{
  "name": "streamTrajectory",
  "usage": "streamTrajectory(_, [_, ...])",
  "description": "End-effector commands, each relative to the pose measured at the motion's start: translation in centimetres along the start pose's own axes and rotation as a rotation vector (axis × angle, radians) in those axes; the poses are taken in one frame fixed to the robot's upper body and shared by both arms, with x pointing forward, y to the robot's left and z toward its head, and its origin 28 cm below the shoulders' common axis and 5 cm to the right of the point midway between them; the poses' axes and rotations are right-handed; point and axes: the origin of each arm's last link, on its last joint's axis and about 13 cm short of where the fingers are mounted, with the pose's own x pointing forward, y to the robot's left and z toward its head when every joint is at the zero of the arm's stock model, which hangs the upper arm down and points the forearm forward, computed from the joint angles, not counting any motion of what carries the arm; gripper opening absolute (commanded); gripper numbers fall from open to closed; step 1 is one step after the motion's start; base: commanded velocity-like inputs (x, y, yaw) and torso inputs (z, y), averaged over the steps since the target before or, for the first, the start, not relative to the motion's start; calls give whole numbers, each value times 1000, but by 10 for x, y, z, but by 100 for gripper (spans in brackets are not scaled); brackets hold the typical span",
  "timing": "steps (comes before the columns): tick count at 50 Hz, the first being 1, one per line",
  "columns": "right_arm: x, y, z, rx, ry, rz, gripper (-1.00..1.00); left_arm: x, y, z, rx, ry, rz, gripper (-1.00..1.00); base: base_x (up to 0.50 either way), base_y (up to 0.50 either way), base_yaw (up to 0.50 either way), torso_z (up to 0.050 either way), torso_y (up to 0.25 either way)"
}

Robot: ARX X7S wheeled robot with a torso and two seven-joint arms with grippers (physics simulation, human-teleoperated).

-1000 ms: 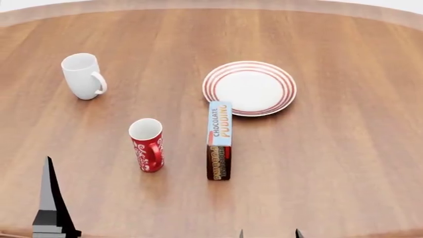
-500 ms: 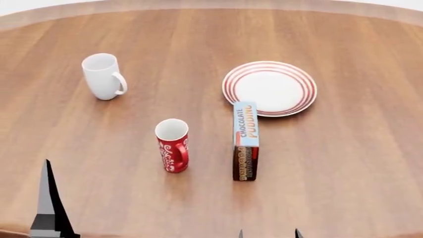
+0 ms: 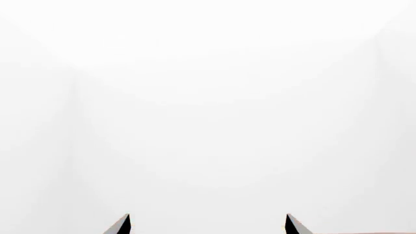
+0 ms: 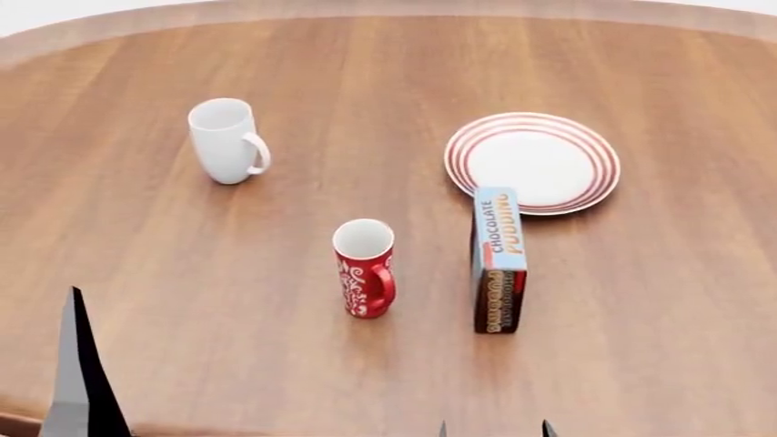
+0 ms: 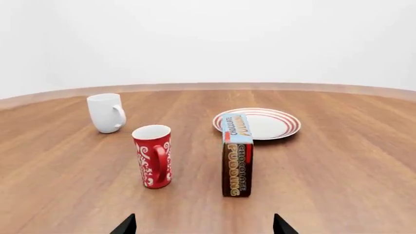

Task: Pick up the red mug and put it on the plate

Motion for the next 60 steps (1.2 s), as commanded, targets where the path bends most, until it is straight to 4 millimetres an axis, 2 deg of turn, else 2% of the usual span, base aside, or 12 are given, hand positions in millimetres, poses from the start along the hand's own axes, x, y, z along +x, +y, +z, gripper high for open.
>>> streamTrajectory(1, [1,-1,0,2,-1,0,100,0,-2,8,6,-30,-12,100,0,180,0,0,0])
streamTrajectory(48, [0,-1,-1,4,-5,-5,100,-2,-3,6,-1,-23,-22,100,0,143,0,0,0])
streamTrajectory(60, [1,-1,-1,10,-3,-9,100,0,-2,5,0,-22,-21,100,0,14,0,0,0])
